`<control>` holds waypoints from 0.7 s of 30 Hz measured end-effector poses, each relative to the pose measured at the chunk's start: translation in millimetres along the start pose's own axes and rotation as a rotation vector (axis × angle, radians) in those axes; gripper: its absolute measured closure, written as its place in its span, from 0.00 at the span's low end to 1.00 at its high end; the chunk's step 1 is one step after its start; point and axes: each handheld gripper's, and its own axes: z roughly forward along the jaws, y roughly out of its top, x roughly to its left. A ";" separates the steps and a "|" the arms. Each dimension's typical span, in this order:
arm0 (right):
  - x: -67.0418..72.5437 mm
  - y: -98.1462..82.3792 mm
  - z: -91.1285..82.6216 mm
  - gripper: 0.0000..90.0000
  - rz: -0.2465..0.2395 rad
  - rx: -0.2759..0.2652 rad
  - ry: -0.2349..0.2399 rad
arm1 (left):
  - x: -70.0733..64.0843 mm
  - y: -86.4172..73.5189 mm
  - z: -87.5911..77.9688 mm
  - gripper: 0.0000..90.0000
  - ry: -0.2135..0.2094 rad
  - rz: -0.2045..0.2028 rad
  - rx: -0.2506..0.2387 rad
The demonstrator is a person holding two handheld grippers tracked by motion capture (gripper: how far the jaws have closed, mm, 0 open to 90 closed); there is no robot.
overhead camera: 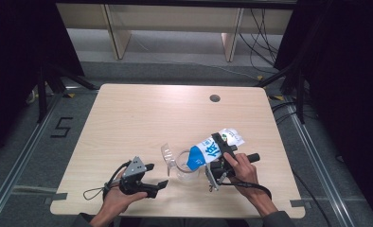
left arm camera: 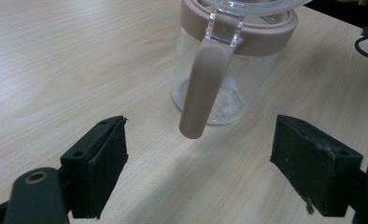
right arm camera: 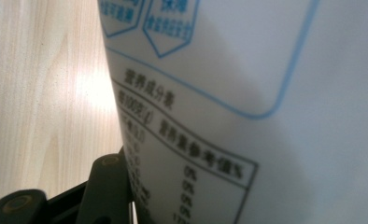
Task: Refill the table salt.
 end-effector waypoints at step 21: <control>5.7 -1.0 -1.1 0.55 0.070 0.022 -0.005 | 0.7 -0.1 -0.3 0.20 0.000 0.007 0.001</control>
